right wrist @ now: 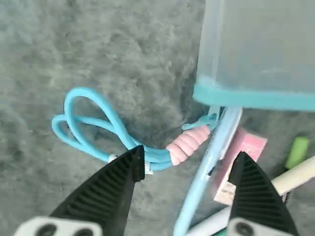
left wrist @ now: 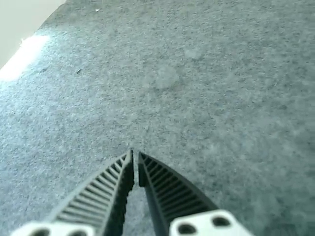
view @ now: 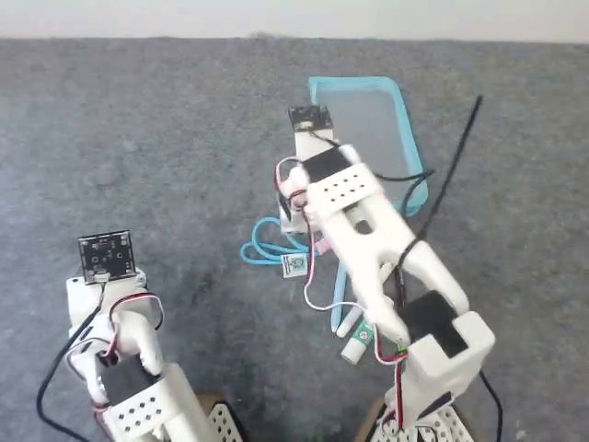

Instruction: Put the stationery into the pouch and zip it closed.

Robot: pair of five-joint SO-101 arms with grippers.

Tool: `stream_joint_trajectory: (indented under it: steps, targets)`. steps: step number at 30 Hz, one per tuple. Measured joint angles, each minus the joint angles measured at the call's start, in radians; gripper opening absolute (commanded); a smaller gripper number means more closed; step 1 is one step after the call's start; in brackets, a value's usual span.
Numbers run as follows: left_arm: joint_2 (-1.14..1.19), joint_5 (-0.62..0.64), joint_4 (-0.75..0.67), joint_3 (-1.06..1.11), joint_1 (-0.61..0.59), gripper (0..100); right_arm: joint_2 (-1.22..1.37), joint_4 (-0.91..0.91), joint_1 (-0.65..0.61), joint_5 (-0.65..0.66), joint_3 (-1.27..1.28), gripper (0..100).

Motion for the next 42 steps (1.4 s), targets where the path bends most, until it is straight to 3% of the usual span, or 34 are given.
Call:
stream_joint_trajectory:
  steps: [7,12,17,42]
  targets:
    - [0.0,0.0,0.0,0.0,0.0,1,0.123,-0.055,-0.015,-0.092,-0.005,27.4]
    - [0.0,0.0,0.0,0.0,0.0,1,0.138,-0.06,-0.015,-0.176,-0.005,16.2]
    - [0.0,0.0,0.0,0.0,0.0,1,0.138,-0.061,-0.012,-0.235,-0.005,17.3]
    - [0.0,0.0,0.0,0.0,0.0,1,0.138,-0.061,0.063,-0.272,-0.005,17.4]
